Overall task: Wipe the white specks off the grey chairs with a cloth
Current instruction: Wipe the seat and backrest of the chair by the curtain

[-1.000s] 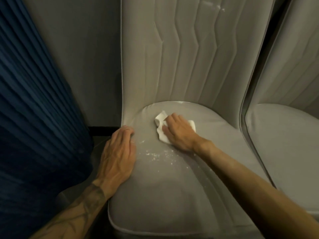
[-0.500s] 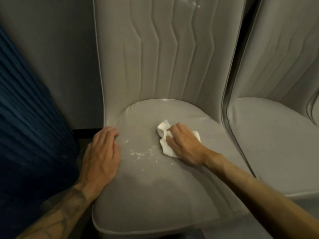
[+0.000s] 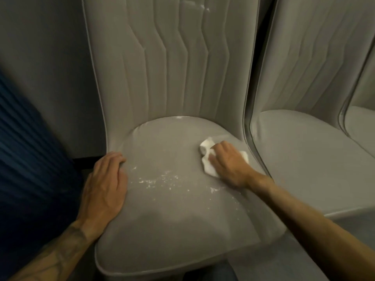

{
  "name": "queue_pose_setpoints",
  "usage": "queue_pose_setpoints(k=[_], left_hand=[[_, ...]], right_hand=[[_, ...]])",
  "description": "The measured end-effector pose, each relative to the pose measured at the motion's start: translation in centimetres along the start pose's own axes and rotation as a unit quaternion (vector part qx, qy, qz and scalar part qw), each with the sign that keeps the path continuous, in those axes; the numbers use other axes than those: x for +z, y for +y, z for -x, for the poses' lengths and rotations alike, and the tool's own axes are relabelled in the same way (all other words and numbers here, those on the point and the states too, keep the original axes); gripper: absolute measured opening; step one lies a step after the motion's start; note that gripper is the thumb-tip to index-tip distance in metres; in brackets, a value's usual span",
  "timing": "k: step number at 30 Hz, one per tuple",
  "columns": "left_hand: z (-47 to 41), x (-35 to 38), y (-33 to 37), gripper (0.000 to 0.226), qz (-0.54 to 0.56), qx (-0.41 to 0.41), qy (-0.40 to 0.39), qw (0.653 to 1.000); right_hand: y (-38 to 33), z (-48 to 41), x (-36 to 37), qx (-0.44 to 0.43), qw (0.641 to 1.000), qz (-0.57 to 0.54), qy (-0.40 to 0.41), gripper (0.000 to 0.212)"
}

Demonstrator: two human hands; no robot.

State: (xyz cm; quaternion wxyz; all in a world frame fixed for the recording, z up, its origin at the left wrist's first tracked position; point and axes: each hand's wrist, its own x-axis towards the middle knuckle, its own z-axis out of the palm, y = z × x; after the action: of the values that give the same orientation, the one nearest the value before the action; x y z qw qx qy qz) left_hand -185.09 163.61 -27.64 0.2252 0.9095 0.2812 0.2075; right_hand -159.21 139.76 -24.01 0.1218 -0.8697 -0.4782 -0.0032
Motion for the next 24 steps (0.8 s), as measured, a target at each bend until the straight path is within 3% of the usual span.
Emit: queue_pose_setpoints(k=[3, 5, 8, 10, 12, 15, 16, 21, 24], left_hand=[[0.0, -0.1, 0.1, 0.041, 0.002, -0.001, 0.001, 1.0], [0.0, -0.1, 0.1, 0.039, 0.006, 0.0, 0.003, 1.0], [0.1, -0.1, 0.1, 0.038, 0.006, 0.0, 0.003, 1.0], [0.1, -0.2, 0.1, 0.039, 0.004, -0.004, -0.001, 1.0], [0.1, -0.2, 0.3, 0.04, 0.002, -0.004, -0.001, 1.0], [0.0, -0.4, 0.6, 0.041, 0.002, -0.008, -0.005, 1.0], [0.1, -0.4, 0.6, 0.042, 0.003, -0.011, -0.006, 1.0], [0.2, -0.6, 0.9, 0.043, 0.005, -0.01, -0.006, 1.0], [0.3, -0.7, 1.1, 0.043, 0.002, -0.013, -0.005, 1.0]], right_hand=[[2.9, -0.7, -1.0, 0.165, 0.986, 0.01, 0.025, 0.031], [0.9, -0.1, -0.1, 0.142, 0.989, 0.03, 0.033, 0.031], [-2.9, 2.8, 1.3, 0.0, 1.0, -0.024, 0.013, 0.03], [-2.1, 3.3, 0.4, -0.044, 0.998, -0.04, -0.017, 0.027], [0.5, 2.7, -0.7, -0.002, 1.0, -0.021, -0.024, 0.025], [2.4, 1.9, -1.2, 0.158, 0.987, 0.013, 0.019, 0.03], [1.5, 1.9, -0.7, 0.172, 0.984, 0.036, 0.032, 0.03], [-2.8, 5.4, 0.6, -0.005, 0.998, -0.056, 0.011, 0.023], [0.6, 5.0, -1.3, 0.045, 0.999, -0.028, 0.002, 0.025]])
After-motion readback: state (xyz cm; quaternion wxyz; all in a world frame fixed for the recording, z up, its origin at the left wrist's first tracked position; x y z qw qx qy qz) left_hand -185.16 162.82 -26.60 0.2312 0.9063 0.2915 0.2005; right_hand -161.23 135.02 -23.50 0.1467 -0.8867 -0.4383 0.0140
